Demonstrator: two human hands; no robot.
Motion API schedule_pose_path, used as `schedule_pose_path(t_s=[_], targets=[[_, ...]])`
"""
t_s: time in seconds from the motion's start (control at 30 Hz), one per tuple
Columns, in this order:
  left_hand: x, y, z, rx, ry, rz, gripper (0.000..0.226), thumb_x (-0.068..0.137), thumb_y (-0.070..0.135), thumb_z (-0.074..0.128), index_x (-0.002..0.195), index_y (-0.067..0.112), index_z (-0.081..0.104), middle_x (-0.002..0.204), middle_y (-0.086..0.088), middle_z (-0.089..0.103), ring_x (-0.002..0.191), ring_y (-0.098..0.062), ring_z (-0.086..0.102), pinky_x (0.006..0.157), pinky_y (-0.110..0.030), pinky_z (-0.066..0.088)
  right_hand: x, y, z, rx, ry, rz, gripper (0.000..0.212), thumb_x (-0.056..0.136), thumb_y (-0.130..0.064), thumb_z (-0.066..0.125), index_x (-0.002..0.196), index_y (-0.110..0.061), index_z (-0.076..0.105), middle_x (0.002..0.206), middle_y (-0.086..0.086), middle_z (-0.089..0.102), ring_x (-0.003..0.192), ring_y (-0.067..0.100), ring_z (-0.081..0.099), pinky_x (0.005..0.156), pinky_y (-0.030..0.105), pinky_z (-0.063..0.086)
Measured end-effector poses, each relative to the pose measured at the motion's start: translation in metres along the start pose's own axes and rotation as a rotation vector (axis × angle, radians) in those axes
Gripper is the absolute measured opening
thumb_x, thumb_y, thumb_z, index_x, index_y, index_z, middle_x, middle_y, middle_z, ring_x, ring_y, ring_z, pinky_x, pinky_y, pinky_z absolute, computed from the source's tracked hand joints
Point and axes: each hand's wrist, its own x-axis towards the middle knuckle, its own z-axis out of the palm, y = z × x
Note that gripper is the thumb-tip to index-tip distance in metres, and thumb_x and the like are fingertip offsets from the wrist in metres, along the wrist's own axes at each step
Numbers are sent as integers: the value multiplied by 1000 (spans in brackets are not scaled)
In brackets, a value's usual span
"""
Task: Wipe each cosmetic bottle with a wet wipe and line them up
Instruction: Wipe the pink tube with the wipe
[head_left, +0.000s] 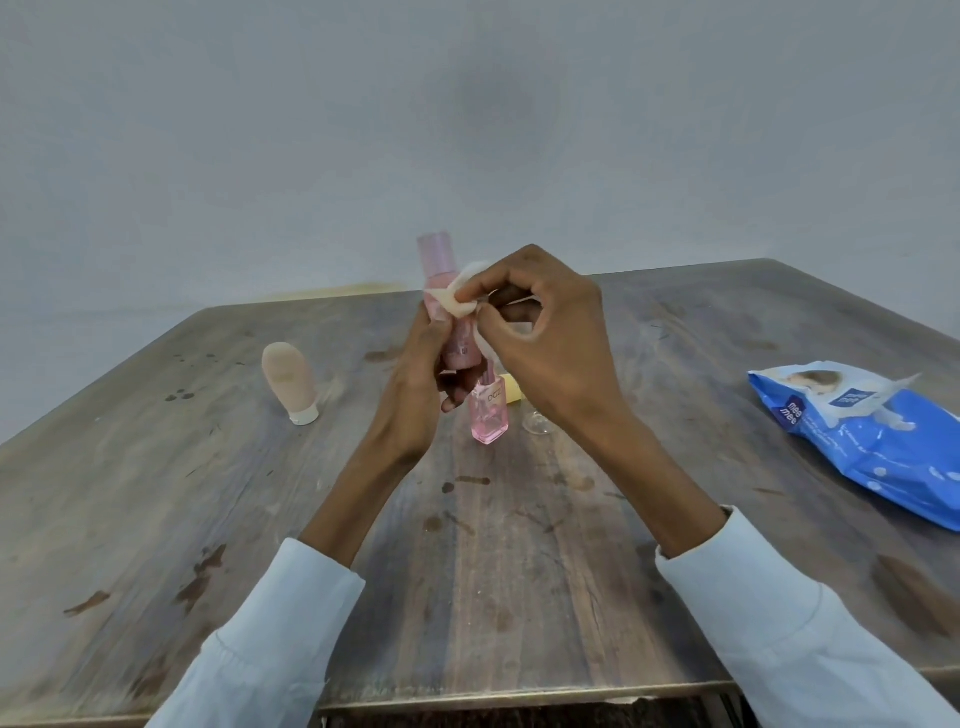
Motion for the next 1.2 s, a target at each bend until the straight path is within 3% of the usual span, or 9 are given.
schedule_pose_path(t_s=[0.1,0.2,0.33,0.43,0.6,0.73,0.83,1.07,1.2], targets=[[3,-1,-2,-17,57,20,40,111,38,28,129,15,56,104,-11,75,82,-22,65,60,-33,46,-3,2,5,-15,-41,-19,18,90,6,74,98,-8,82,103,1,74,85,10,74,79,21,62],[8,-6,-6,-71,138,-11,49,115,40,31,140,3,51,128,-20,72,116,-34,71,91,-48,58,-6,3,9,-23,-49,-25,17,90,6,75,98,-8,82,102,-1,74,86,8,74,80,20,61],[10,-1,-7,-182,191,-38,57,112,41,35,149,-3,40,132,-7,75,126,-28,70,111,-50,52,-8,2,12,-20,-90,-9,15,90,5,74,97,-7,81,102,-2,73,86,9,74,80,21,62],[11,5,-8,-279,174,2,52,118,42,21,160,11,27,142,-10,70,134,-31,65,118,-54,45,-9,1,11,-23,-141,16,14,90,1,76,97,-10,83,101,-2,75,85,8,75,82,24,64],[16,3,-17,-397,141,-38,54,118,45,25,161,14,33,143,-16,67,133,-38,64,118,-57,45,-6,2,8,37,-155,177,10,91,-5,81,94,-14,84,93,-8,79,81,5,74,72,17,60],[18,0,-26,-480,200,-103,39,110,43,50,136,14,54,123,-7,56,129,-30,56,115,-54,44,-2,5,0,198,-115,347,4,91,-10,83,95,-12,83,87,-8,81,76,7,72,68,18,56],[18,1,-26,-489,157,-79,26,111,38,52,121,16,59,112,-3,61,117,-23,57,97,-39,46,-1,7,-2,291,-95,435,7,92,-12,83,99,-11,82,94,2,82,84,12,74,78,24,61],[15,3,-19,-318,208,-9,30,103,35,56,123,12,60,99,10,70,88,-3,63,82,-25,50,-3,10,1,373,-61,508,9,91,-6,82,100,-9,81,97,13,80,85,16,73,85,35,63],[15,2,-18,-63,248,55,32,100,41,65,119,16,62,97,14,72,92,-1,65,82,-20,51,-3,11,-2,428,-19,564,7,91,-6,81,96,-11,81,89,8,81,82,14,74,87,35,62]])
